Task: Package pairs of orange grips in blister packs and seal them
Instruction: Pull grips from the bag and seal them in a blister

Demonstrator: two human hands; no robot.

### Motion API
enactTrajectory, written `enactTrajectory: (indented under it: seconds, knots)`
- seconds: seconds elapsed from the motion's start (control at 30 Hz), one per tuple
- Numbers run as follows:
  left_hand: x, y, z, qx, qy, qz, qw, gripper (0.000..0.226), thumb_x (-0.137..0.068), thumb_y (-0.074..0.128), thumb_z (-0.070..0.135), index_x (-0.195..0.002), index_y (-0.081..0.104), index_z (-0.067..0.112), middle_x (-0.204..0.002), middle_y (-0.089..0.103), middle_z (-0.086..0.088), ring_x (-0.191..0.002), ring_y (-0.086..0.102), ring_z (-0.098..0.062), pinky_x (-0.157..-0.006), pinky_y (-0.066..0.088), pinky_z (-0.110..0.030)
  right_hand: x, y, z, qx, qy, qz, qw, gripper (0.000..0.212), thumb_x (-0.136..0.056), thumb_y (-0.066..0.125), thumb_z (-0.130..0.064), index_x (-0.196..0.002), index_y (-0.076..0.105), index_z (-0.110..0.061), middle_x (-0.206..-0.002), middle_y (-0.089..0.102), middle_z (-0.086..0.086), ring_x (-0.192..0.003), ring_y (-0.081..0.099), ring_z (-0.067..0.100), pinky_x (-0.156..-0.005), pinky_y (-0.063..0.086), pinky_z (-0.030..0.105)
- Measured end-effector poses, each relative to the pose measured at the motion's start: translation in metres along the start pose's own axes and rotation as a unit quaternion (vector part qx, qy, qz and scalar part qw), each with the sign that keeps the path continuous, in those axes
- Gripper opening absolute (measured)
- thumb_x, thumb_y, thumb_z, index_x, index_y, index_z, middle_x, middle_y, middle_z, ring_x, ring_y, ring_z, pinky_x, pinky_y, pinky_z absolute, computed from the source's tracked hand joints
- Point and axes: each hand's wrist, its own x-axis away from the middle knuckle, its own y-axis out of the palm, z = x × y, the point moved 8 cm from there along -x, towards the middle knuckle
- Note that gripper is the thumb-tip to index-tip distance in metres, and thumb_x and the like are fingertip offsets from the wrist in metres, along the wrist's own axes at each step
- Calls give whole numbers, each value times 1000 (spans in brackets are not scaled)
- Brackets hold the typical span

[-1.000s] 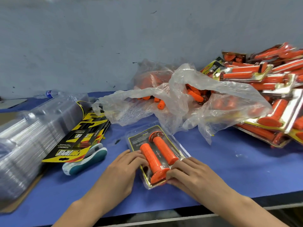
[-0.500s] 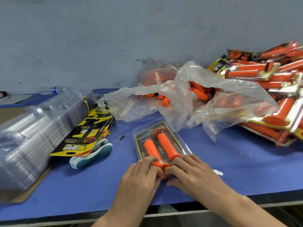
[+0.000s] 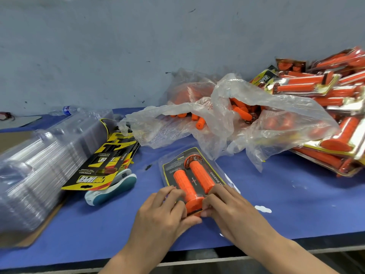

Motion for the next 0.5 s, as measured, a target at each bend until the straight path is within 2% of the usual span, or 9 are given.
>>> enactTrajectory:
  seconds: [0.1,0.23,0.3,0.4,0.5]
  knots:
    - [2,6,-1,56,36,-30,997,39,-93,57,55,-74,55,21,-106,64,4,-100,57,-15,-77,48,-25,4,1,7,-31,18,-16,999,11,-90,63,-8,-88,57,-17,-96,51,-4,-83,51,15,-73,46,24]
    - [5,10,-6,100,44,-55,992,13,-89,61,36,-82,61,24,-105,62,5,-96,56,-13,-84,44,-22,11,-6,16,-83,16,-31,996,10,-94,60,-13,-93,54,-21,-102,46,-10,-88,38,1,-75,34,12]
    - [4,8,-1,101,60,-52,992,11,-91,60,31,-83,62,23,-95,61,6,-88,54,-13,-84,41,-20,14,-9,15,-44,-8,-29,999,9,-96,57,-18,-98,53,-26,-106,47,-11,-93,37,2,-79,35,13]
    - [1,5,7,104,78,-55,990,13,-94,59,29,-83,64,22,-88,60,6,-82,54,-14,-81,44,-23,15,-11,0,22,-66,-8,998,10,-95,60,-22,-102,59,-29,-102,55,-9,-90,52,14,-82,45,26]
    - [-4,6,15,129,87,-72,985,17,-97,59,31,-86,65,20,-88,60,6,-78,54,-15,-74,45,-25,16,-10,-12,25,-103,0,994,4,-97,58,-22,-95,61,-26,-95,57,-8,-82,52,14,-76,45,25]
